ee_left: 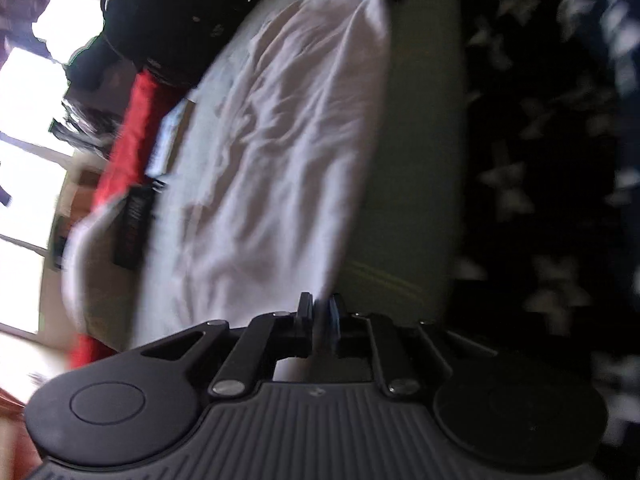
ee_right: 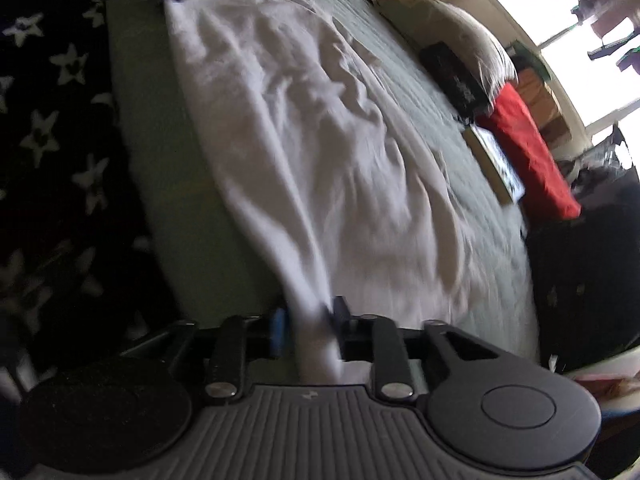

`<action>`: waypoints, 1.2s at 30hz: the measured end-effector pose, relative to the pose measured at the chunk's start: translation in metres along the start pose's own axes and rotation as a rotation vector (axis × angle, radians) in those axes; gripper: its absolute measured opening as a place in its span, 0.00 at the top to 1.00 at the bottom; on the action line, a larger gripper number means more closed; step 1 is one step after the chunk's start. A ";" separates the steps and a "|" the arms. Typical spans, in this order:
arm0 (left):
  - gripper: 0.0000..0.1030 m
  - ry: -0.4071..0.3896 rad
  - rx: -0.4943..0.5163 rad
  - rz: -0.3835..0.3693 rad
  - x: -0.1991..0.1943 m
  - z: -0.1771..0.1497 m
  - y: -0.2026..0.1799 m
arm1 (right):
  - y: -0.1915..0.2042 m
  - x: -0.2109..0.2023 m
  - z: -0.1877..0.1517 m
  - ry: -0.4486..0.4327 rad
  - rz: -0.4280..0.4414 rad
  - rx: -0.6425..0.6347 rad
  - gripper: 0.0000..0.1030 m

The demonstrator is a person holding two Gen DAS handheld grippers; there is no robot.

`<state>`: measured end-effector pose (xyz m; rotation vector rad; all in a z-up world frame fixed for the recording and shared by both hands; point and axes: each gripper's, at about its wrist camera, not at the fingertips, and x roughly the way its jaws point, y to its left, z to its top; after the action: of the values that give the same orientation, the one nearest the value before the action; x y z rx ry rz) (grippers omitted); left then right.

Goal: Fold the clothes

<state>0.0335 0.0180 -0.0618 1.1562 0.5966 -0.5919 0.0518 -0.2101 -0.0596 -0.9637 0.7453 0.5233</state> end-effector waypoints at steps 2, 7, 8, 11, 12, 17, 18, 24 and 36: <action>0.88 0.006 -0.096 -0.025 -0.011 -0.007 0.017 | -0.012 -0.016 -0.015 0.002 0.016 0.048 0.60; 0.82 -0.050 -0.399 -0.020 -0.020 -0.011 0.068 | -0.042 -0.039 -0.026 -0.069 0.032 0.247 0.54; 0.78 -0.064 -0.463 -0.038 -0.016 -0.009 0.077 | -0.048 -0.040 -0.024 -0.096 0.045 0.300 0.52; 0.65 -0.104 -0.644 -0.113 0.000 -0.005 0.095 | -0.062 -0.032 -0.013 -0.168 0.099 0.477 0.47; 0.60 -0.111 -0.689 -0.120 0.005 -0.004 0.096 | -0.065 -0.026 -0.011 -0.184 0.111 0.538 0.46; 0.40 -0.132 -0.840 -0.068 0.021 -0.004 0.087 | -0.063 0.004 -0.007 -0.240 0.114 0.817 0.34; 0.40 -0.129 -0.850 -0.051 0.024 -0.004 0.081 | -0.057 0.007 -0.007 -0.251 0.095 0.845 0.34; 0.33 -0.080 -0.863 -0.028 0.034 -0.026 0.045 | -0.013 0.024 -0.017 -0.241 -0.018 0.822 0.27; 0.21 -0.158 -0.938 -0.040 0.002 -0.036 0.079 | -0.017 -0.004 -0.027 -0.299 -0.034 0.861 0.11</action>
<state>0.0856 0.0747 -0.0223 0.2138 0.6534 -0.3540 0.0522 -0.2421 -0.0572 -0.0910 0.5910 0.2567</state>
